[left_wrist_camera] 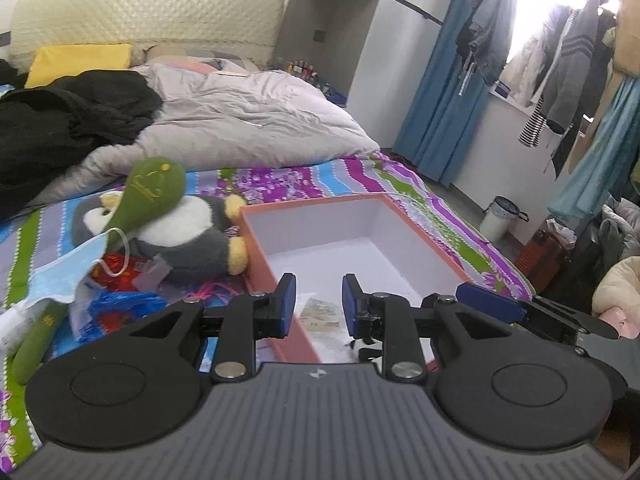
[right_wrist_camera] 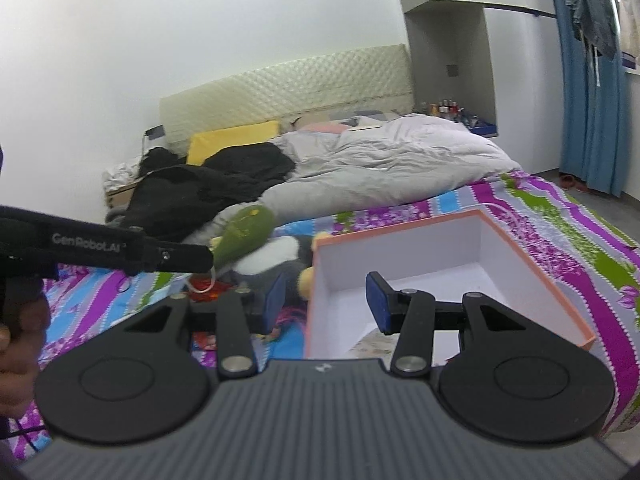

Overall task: Organize soft objects
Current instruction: 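Withdraw both open tools from the box, then lower the right tool onto the white scrunchie while the left tool reaches the blue mask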

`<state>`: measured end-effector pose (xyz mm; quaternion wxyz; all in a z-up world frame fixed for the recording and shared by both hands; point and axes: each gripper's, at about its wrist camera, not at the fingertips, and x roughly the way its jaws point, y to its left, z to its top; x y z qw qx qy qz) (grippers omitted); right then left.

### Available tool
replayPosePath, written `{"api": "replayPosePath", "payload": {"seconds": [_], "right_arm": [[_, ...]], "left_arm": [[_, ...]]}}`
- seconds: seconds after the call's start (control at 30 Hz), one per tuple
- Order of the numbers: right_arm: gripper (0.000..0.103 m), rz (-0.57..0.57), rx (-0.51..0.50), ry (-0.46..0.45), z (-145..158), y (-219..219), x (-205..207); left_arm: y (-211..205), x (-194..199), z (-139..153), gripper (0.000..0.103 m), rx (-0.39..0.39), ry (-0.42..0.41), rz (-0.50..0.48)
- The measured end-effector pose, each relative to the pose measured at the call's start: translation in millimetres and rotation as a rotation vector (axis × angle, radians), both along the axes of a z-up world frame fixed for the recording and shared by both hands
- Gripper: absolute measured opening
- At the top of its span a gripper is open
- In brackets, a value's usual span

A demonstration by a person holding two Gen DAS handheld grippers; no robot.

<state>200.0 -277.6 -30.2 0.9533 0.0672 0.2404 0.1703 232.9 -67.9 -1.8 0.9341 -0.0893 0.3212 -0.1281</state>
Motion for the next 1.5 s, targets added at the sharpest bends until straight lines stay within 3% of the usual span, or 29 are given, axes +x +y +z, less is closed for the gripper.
{"api": "replayPosePath", "payload": {"seconds": [0.83, 1.07, 1.4, 1.5], "right_arm": [[0.048, 0.122, -0.042, 0.087, -33.2, 85.9, -35.5], [0.048, 0.105, -0.015, 0.156, -52.6, 93.6, -48.1], [0.048, 0.181, -0.092, 0.168, -71.8, 112.8, -50.7], [0.048, 0.198, -0.085, 0.182, -77.3, 113.3, -46.7]], "left_arm": [[94.7, -63.5, -53.0, 0.029, -0.009, 0.059, 0.156], [116.0, -86.3, -78.3, 0.029, -0.059, 0.095, 0.206], [142.2, -110.2, -123.1, 0.029, -0.072, 0.143, 0.284], [148.3, -114.7, -133.7, 0.036, -0.077, 0.15, 0.312]]}}
